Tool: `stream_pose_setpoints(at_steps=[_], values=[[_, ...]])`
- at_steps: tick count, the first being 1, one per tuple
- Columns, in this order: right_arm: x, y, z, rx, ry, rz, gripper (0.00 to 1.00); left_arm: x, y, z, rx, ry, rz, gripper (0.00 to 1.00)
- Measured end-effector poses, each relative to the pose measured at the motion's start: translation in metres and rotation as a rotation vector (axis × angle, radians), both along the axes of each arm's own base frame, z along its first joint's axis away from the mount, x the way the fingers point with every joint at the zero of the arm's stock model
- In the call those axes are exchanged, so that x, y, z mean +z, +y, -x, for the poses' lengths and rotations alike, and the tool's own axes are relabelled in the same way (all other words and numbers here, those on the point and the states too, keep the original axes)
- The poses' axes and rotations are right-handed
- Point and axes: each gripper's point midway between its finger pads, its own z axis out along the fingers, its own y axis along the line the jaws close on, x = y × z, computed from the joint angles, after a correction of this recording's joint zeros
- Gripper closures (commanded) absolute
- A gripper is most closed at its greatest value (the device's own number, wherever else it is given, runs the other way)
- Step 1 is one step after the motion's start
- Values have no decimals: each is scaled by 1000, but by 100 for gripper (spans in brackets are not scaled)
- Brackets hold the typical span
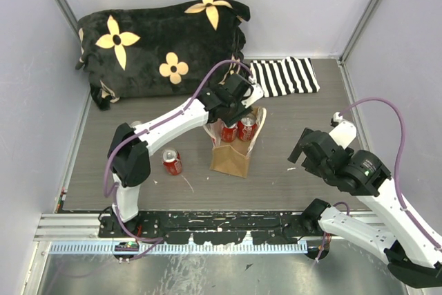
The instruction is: Place the beverage into the canvas bag
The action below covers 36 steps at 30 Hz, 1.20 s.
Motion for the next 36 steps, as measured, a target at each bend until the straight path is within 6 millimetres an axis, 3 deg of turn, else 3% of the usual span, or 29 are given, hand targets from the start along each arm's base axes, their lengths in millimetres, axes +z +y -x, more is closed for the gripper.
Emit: stream_pose_setpoints(at_steps=[14,19,22,25,27,28,30,34,36], values=[[-2,8,-7,16,5,3,0,62,1,11,24,-34,161,31],[-2,11,-10,22,8,8,0,108,10,3,66,-51,310,29],[-2,12,-11,22,4,4,0,145,53,-27,167,-93,405,21],[-2,13,-13,23,0,1,0,172,124,-53,313,-145,454,17],[-5,15,-14,26,1,4,0,178,165,-56,372,-155,457,14],[-6,15,-15,29,4,9,0,176,177,-50,373,-140,452,13],[-8,18,-18,37,10,21,0,164,182,-28,327,-83,444,8],[-13,26,-26,58,29,49,0,107,179,49,173,127,392,6],[-15,29,-30,67,37,61,0,87,182,77,134,211,361,3]])
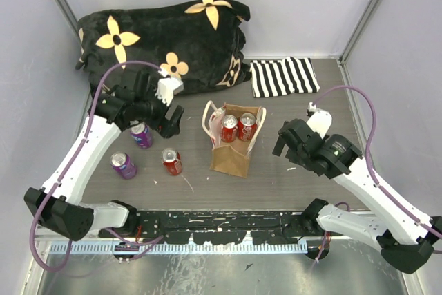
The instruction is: Place the beverage into the canvas bag
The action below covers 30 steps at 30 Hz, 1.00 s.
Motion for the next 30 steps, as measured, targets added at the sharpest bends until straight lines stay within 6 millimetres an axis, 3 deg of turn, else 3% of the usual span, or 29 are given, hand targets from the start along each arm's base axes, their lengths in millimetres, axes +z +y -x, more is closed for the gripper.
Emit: stream_pose_setpoints(at_steps=[6,11,17,23,30], values=[[-1,7,-6,23,-3,-2,0,-30,10,55,-90,135,-24,2],[-1,11,-7,34,0,-8,0,-38,8,73,-144,194,-10,2],[-2,14,-7,41,0,-25,0,-73,10,94,-182,297,-45,2],[-5,12,-1,33,-7,-55,0,-101,15,99,-194,322,-110,2],[-5,12,0,28,-6,-66,0,-111,16,80,-163,263,-163,2]])
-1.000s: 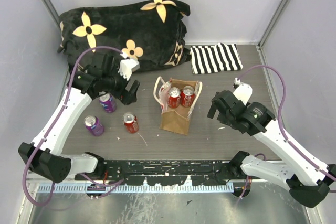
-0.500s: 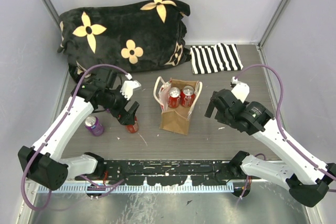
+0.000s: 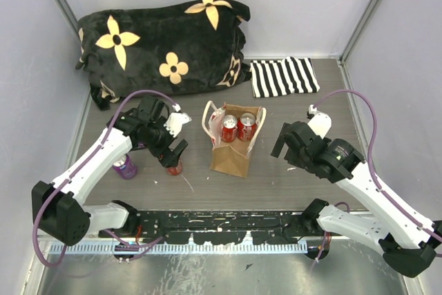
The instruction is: Place the beverage into the canvas bag
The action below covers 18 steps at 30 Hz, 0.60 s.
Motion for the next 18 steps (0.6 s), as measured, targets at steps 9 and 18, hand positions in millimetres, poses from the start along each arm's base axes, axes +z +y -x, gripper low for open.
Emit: stream_pose_setpoints(at_steps=[9,18], values=[[-2,1,-1,1,10,11,0,-17,0,-9,8,-13,-50,0],[-2,1,-1,1,10,11,0,-41,6,-8,22,22,-110,61]])
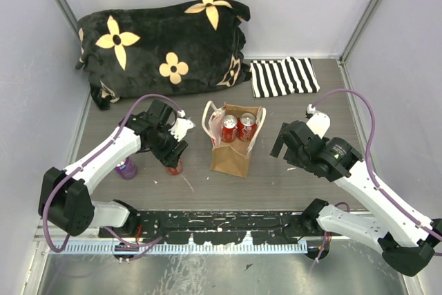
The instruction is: Place the beverage into the canvas bag
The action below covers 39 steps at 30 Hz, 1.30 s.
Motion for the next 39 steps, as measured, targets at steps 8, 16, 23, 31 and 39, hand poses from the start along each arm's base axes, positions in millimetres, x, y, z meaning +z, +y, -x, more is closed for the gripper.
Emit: stream_pose_setpoints(at_steps=[8,16,23,31,39], values=[[1,0,0,-2,-4,-4,0,2,-1,-5,19,-3,-4,100],[4,-2,1,-7,-17,-12,0,68,-7,-66,95,-150,27,100],[2,-2,0,-6,-11,-2,0,194,-41,-170,182,-438,199,100],[0,-2,0,-2,-3,8,0,271,-122,-203,121,-547,422,100],[5,-6,5,-12,-21,-17,0,200,-203,-123,-82,-318,391,100]])
